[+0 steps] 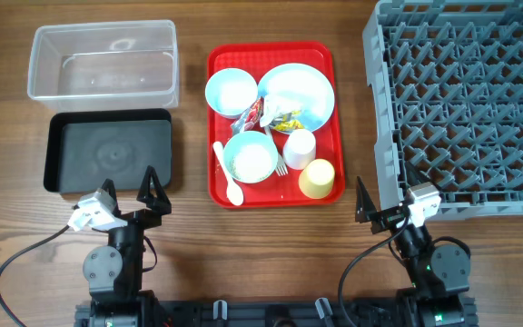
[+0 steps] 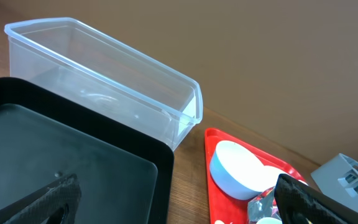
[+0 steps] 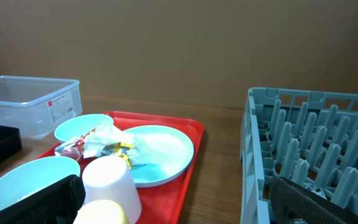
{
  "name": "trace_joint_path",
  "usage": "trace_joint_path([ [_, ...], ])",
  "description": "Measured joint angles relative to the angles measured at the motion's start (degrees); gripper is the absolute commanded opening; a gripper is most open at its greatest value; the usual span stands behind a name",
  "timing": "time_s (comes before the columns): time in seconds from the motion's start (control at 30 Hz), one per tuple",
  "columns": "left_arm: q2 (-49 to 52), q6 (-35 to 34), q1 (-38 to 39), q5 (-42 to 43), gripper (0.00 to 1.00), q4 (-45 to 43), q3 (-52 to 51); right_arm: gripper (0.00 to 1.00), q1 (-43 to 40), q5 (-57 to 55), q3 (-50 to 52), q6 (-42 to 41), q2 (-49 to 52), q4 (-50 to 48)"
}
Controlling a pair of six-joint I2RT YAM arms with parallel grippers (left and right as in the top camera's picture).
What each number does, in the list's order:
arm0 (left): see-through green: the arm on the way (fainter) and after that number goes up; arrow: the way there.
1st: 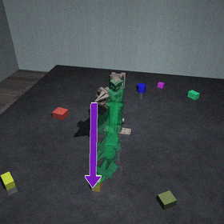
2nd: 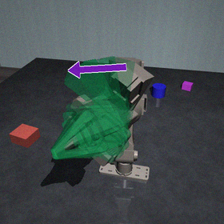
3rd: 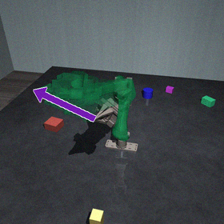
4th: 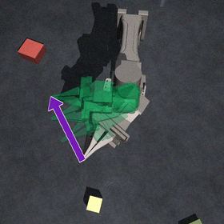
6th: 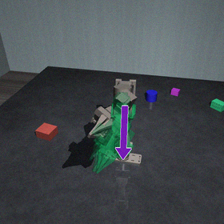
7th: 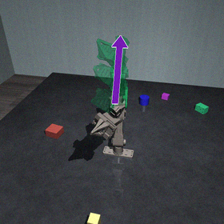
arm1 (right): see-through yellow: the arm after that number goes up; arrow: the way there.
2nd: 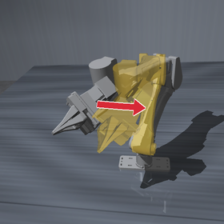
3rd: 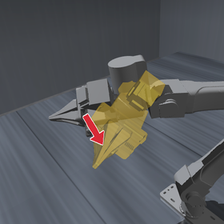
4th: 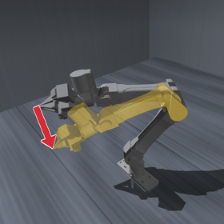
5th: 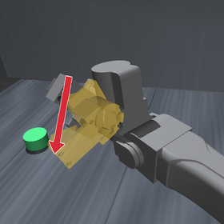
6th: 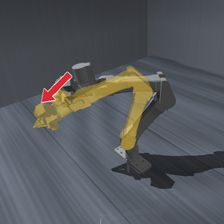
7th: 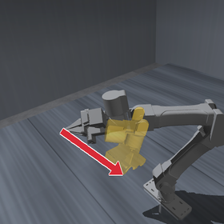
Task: Sort waste into correct bins and load items into the dishwasher rack
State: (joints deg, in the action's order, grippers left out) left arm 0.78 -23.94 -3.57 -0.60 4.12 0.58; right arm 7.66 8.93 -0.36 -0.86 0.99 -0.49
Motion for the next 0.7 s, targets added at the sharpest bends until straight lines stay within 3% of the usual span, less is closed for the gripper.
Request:
trace_joint_path([
  [0.7, 0.0, 0.0, 0.0, 0.02, 1.0, 0.0, 0.0, 1.0, 0.0, -1.09, 0.0, 0.92, 0.0, 0.02],
])
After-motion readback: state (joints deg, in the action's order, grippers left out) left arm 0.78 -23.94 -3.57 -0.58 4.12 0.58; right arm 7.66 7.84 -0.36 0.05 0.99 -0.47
